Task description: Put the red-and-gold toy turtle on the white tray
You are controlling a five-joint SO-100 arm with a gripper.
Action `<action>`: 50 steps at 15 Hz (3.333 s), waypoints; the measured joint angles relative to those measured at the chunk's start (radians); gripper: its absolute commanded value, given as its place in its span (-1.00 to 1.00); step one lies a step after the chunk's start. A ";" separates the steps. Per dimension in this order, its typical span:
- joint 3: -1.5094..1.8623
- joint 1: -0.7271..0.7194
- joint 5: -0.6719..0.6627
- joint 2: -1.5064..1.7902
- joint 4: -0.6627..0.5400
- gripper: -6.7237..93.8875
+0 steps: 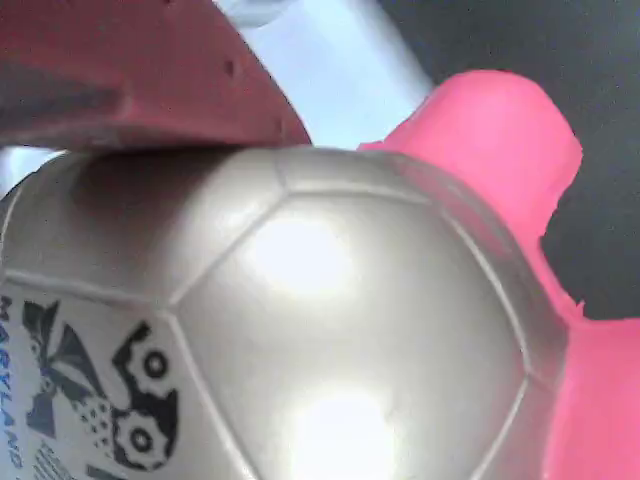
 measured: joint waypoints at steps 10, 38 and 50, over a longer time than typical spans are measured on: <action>-0.201 0.137 0.069 -0.380 -0.011 -0.87; -0.095 0.101 0.037 -0.397 -0.080 0.12; 0.322 -0.341 0.086 0.284 -0.282 -0.87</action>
